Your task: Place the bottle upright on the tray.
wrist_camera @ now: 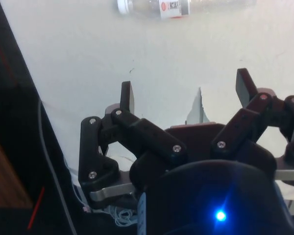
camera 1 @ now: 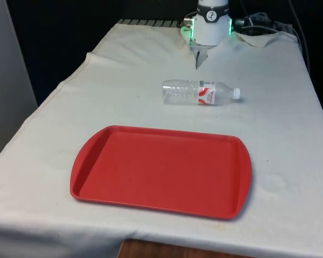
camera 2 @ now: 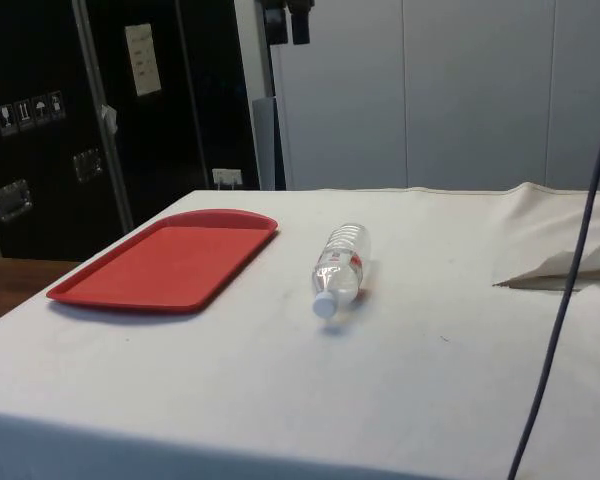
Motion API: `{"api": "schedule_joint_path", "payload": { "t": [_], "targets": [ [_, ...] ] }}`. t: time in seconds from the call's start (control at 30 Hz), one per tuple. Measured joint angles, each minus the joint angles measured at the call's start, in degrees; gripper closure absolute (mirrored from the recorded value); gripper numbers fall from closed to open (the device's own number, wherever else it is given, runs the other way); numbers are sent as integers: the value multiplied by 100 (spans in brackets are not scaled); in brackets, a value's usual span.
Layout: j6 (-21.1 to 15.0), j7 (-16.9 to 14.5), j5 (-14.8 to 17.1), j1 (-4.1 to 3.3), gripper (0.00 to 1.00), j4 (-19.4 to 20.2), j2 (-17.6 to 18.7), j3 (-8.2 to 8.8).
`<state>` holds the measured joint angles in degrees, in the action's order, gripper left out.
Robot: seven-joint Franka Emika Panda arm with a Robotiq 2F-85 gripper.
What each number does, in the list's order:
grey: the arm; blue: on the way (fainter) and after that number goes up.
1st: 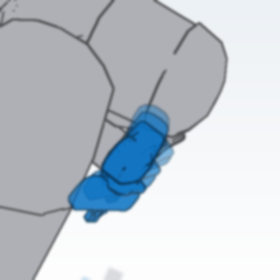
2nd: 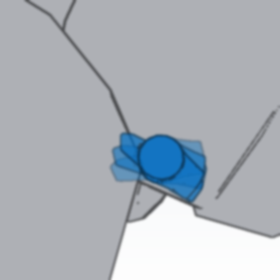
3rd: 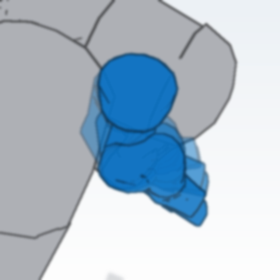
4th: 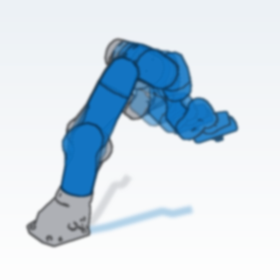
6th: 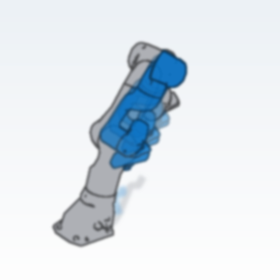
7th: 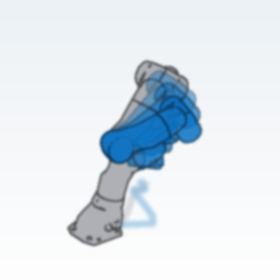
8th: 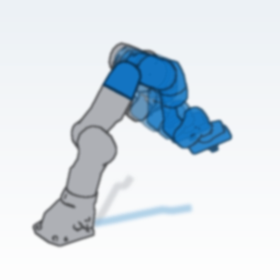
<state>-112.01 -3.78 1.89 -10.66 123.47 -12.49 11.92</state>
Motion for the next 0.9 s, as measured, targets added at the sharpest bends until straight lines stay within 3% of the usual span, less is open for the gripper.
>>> {"api": "schedule_joint_path", "payload": {
  "t": [0.57, 0.9],
  "targets": [
    [-286, -126, 0, 11, 0, 590, -521, -6],
    [-286, -504, 0, 17, 0, 699, -561, -6]
  ]
}}
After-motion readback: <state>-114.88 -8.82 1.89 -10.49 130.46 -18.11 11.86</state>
